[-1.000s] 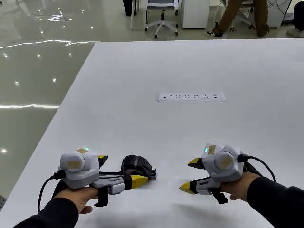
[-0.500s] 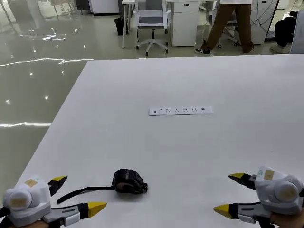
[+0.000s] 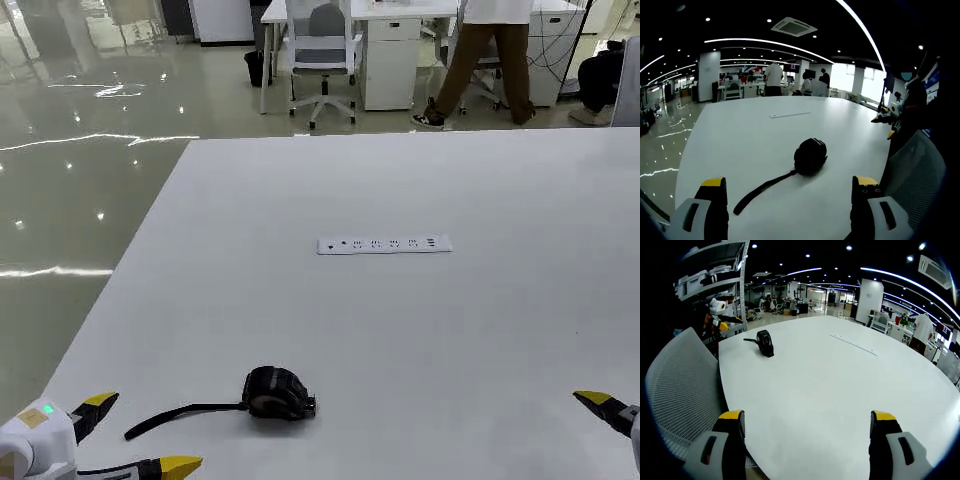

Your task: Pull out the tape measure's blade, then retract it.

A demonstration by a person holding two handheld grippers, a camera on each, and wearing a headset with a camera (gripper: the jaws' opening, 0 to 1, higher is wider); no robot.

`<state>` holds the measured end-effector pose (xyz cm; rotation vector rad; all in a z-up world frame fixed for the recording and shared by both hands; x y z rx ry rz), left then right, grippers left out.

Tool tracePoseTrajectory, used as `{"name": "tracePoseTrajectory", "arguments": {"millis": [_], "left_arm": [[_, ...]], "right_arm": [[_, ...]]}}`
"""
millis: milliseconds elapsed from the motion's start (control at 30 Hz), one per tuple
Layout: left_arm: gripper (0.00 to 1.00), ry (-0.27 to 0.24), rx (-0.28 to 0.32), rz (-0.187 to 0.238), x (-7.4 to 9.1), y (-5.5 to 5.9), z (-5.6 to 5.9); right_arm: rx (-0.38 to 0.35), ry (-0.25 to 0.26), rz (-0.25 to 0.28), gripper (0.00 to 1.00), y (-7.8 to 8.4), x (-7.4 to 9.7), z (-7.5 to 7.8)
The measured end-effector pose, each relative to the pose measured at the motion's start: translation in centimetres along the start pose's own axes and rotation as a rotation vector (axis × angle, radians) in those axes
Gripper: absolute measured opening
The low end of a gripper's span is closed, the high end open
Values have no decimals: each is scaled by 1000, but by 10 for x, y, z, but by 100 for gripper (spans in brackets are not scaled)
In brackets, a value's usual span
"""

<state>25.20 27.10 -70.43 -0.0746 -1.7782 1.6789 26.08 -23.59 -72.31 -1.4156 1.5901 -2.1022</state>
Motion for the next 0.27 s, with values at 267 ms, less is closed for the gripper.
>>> {"name": "tracePoseTrajectory", "arguments": {"millis": [267], "left_arm": [[100, 28, -49, -16, 0, -1, 4]], "right_arm": [[-3, 19, 7, 100, -4, 4, 4]]}}
Point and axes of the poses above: the centre of the closed fingertips' face, and the gripper's own axes: x roughly backward along the fingers, z roughly to its right, y roughly out of its underside, the point moved 5 cm from there along x, roughly backward along the fingers, and after that the axes turned 3 degrees about -x, right-handed, at the moved point
